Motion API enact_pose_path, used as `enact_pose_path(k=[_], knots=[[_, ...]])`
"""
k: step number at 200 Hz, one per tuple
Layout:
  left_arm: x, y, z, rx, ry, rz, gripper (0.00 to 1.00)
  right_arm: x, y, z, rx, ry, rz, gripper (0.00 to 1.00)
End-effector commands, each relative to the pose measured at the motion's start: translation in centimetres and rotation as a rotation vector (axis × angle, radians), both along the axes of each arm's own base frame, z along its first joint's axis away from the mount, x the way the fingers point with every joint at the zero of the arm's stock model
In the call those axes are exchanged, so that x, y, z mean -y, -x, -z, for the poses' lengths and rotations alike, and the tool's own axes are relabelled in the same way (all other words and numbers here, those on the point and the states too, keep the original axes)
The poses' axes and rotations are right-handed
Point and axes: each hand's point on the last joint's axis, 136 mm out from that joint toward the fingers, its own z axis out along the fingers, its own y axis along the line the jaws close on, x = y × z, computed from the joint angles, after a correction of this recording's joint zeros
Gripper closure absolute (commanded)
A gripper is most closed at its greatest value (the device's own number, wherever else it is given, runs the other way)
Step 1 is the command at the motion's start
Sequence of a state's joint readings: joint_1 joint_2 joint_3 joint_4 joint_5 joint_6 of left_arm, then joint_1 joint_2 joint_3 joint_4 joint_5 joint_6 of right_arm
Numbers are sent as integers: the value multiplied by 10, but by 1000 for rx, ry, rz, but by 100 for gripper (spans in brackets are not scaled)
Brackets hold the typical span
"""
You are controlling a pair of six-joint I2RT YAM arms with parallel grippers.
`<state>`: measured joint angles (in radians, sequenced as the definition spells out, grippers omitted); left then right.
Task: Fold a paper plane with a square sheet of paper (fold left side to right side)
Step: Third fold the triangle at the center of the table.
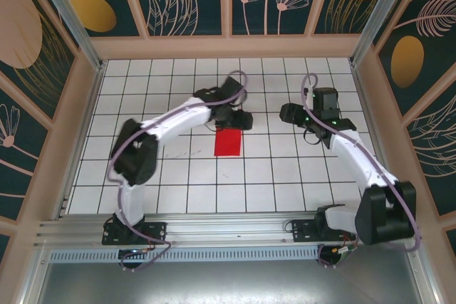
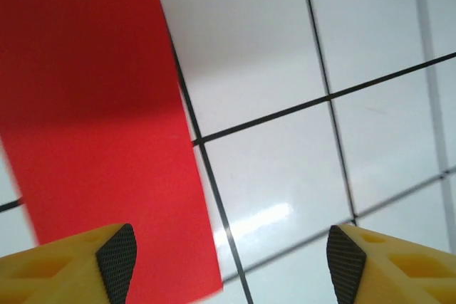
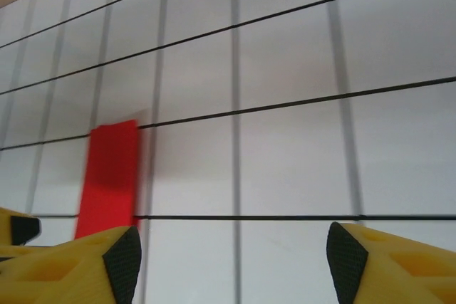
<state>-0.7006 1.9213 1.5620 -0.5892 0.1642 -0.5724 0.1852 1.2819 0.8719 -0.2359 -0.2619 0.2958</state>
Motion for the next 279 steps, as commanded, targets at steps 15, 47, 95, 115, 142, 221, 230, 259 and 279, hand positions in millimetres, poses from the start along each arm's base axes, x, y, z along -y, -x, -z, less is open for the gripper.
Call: enact_pose_path(k=[15,47,95,115,142,221,230,259,279], knots=[[-58,-24,-44,125,346,-114,24,-90,-19,-1,-11,-283,-208,37],[-80,-20,-37,116,475,-122,27,-145,-44,28,-81,-311,-282,43],[-79,-13,2,39,472,-118,32,-184,-71,61,-145,-363,-328,44],[-78,-10,13,14,469,-122,33,-188,-75,76,-181,-364,-332,44],[-77,-8,22,-9,466,-114,33,-189,-76,95,-229,-340,-333,44],[-70,-3,55,-116,457,-101,31,-175,-75,130,-308,-227,-313,46],[-69,-2,58,-123,454,-99,31,-175,-75,129,-308,-228,-315,46],[-62,2,65,-154,469,-79,32,-177,-73,128,-306,-240,-323,46],[-54,-2,62,-148,481,-64,34,-177,-73,129,-306,-241,-325,46]])
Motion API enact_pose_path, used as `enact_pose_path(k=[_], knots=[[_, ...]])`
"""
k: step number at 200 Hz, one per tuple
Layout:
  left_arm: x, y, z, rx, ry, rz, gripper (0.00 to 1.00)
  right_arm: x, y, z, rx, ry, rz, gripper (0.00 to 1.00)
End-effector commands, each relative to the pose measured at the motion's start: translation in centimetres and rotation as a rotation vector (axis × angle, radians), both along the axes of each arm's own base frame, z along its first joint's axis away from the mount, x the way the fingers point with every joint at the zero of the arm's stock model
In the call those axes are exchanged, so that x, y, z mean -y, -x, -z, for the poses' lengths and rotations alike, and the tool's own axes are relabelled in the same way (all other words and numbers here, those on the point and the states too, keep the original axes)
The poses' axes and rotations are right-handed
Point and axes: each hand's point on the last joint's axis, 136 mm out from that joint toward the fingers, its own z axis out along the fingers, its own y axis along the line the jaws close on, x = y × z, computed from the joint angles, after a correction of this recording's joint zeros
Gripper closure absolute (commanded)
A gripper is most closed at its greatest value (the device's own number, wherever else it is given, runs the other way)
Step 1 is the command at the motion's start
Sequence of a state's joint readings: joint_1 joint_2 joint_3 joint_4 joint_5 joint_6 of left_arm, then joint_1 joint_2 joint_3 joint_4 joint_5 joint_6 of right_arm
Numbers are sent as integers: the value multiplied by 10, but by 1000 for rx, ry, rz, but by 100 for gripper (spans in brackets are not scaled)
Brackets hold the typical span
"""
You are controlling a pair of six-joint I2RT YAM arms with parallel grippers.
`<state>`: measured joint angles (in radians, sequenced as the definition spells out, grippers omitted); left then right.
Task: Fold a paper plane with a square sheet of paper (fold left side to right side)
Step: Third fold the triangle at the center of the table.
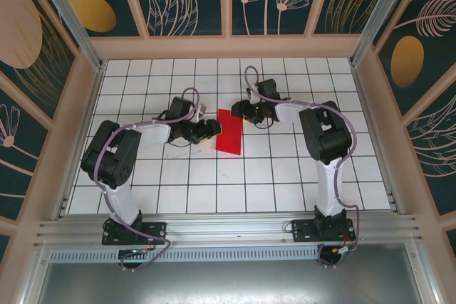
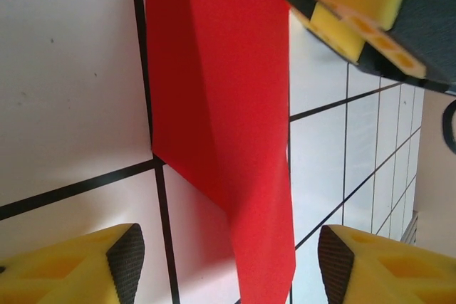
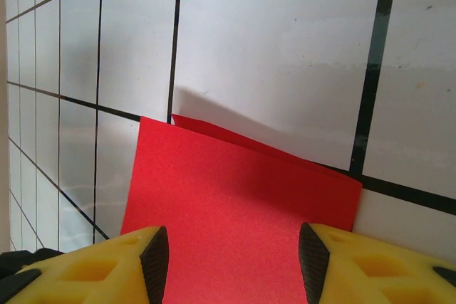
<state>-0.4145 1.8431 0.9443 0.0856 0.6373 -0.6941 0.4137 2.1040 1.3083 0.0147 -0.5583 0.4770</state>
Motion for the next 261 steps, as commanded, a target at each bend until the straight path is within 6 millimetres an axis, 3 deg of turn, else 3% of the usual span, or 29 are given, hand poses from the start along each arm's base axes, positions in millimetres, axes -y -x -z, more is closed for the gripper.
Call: enact_pose_path(k=[1,38,60,87,113,135,166,180,202,231,261], knots=[[17,-10,-13,29,54,32,34,-1,1,5,-8,11,-16,46],[25,-11,-11,21,62,42,50,-1,2,6,0,18,-25,46],[25,-11,-11,16,64,36,70,-2,1,2,21,15,-38,46],[26,-10,-8,-1,63,23,91,2,-5,-25,139,17,-45,39],[28,-7,-7,-16,71,7,96,19,1,-64,306,69,-35,28],[32,-5,-8,-33,79,-4,99,35,29,-84,420,140,-51,24],[37,1,-5,-54,79,-8,100,41,96,-92,576,222,-107,17],[35,2,-3,-62,75,-16,100,33,131,-89,657,269,-163,14],[36,1,-5,-63,78,-22,100,19,170,-82,753,345,-245,11],[36,1,-6,-61,77,-26,100,7,186,-59,795,482,-324,8],[38,2,-7,-62,79,-24,100,-10,177,-42,843,629,-386,9]])
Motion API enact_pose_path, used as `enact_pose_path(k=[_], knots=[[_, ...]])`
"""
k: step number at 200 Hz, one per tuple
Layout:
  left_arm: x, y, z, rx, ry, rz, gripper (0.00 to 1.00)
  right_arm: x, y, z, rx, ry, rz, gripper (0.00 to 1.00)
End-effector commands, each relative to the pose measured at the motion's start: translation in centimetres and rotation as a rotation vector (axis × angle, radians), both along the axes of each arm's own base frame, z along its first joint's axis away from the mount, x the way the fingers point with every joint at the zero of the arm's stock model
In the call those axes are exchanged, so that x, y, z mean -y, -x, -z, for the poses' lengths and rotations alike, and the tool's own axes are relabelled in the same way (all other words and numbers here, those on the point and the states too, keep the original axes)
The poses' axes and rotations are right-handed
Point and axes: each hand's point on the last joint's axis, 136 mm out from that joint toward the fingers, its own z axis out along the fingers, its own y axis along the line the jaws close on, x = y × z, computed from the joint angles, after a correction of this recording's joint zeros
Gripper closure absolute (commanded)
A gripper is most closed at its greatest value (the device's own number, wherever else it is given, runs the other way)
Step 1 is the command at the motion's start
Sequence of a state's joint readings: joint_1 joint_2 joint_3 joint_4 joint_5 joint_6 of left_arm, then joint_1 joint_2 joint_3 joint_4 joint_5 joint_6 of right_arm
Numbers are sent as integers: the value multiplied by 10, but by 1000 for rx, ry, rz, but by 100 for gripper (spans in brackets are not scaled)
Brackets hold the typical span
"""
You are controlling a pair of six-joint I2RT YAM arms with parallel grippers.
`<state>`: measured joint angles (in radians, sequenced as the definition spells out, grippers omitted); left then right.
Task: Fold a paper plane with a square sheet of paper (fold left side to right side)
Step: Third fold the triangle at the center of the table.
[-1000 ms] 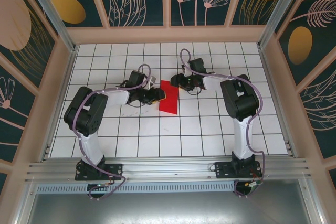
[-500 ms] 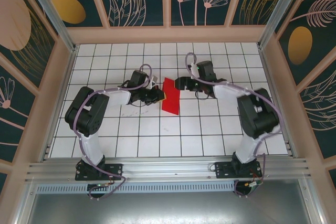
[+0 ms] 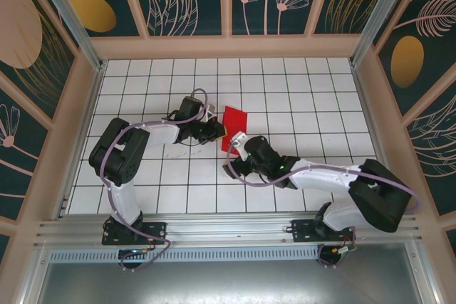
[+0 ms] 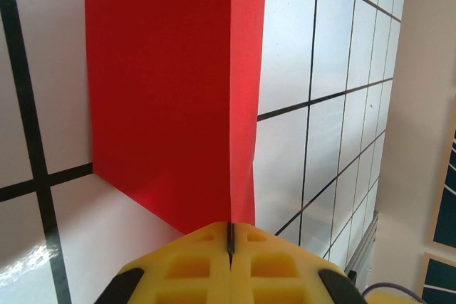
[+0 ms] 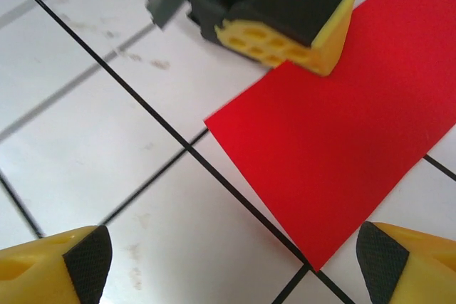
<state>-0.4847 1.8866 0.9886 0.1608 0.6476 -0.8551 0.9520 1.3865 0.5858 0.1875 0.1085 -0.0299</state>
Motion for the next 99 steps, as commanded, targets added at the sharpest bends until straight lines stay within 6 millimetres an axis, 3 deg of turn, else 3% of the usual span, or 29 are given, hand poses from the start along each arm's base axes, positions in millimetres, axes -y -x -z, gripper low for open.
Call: enact_pose_path(k=[1,48,79,99], knots=[[2,2,1,-4,5,-4,100,-7,-23,0,146,130,30,9],[4,4,4,-11,4,2,100,-21,-47,8,230,225,29,12],[5,6,5,-15,3,6,100,-29,-52,8,243,220,25,22],[5,6,7,-16,-1,6,100,-32,-52,3,249,202,21,33]])
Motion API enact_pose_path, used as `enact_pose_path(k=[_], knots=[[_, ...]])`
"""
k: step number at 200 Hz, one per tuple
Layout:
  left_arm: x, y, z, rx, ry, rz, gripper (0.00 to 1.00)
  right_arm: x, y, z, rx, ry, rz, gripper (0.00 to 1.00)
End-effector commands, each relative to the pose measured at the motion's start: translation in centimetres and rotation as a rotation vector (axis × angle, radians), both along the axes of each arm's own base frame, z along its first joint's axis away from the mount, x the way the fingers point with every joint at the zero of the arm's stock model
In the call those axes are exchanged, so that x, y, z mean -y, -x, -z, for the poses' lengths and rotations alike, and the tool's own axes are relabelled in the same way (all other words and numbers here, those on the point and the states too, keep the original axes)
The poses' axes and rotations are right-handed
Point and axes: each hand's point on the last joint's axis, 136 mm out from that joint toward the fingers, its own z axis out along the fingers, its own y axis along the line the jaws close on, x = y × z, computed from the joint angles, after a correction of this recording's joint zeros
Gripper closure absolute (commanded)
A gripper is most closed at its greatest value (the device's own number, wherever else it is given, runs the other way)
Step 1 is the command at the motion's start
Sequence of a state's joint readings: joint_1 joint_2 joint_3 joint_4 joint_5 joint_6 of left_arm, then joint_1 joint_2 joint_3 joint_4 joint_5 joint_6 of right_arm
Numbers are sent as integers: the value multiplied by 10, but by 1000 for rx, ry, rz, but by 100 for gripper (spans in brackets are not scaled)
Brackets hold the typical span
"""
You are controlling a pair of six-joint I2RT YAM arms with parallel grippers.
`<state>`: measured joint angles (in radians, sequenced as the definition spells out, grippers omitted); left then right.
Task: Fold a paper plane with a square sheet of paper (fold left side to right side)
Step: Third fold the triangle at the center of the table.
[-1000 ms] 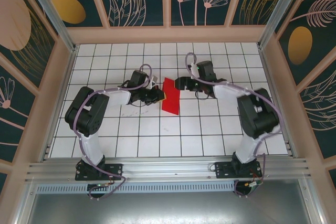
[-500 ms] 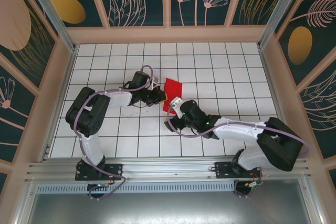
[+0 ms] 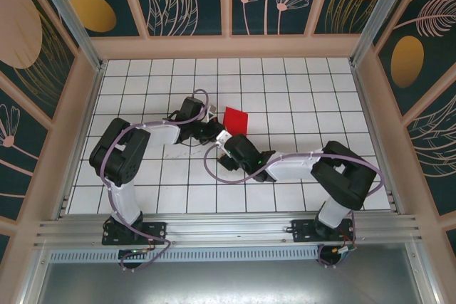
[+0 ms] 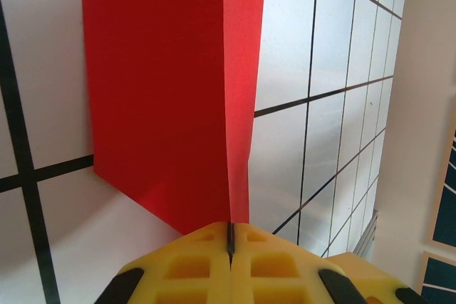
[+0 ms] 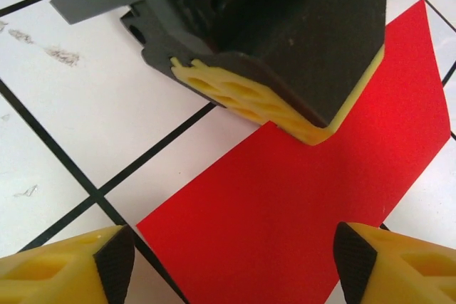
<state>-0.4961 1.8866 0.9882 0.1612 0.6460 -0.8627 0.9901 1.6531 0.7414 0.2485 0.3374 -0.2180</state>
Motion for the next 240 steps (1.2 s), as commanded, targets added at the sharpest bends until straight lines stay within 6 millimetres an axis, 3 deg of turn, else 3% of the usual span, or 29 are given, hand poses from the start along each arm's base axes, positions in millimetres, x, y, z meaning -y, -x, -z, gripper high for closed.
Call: enact_pose_path(k=[1,58,80,96,125,149,172,200,240], knots=[[1,3,7,-11,-2,0,100,-11,-10,-19,62,-36,-1,34],[-2,1,12,-12,-29,-9,98,-11,2,-26,21,-75,-51,72],[-3,0,10,0,-41,-10,91,-7,5,-24,-21,-97,-60,100],[-6,-2,6,19,-56,-11,69,-4,6,-22,-56,-113,-65,100],[-28,-9,-13,76,-92,-32,49,0,7,-16,-117,-129,-71,100],[-48,-15,-33,124,-96,-58,41,1,7,-12,-153,-150,-75,100],[-51,-24,-47,163,-108,-48,44,2,5,-11,-170,-166,-71,100],[-31,-39,-64,208,-43,22,63,4,5,-8,-193,-185,-63,100],[12,-52,-48,199,-36,149,70,8,2,-4,-205,-182,-43,100]])
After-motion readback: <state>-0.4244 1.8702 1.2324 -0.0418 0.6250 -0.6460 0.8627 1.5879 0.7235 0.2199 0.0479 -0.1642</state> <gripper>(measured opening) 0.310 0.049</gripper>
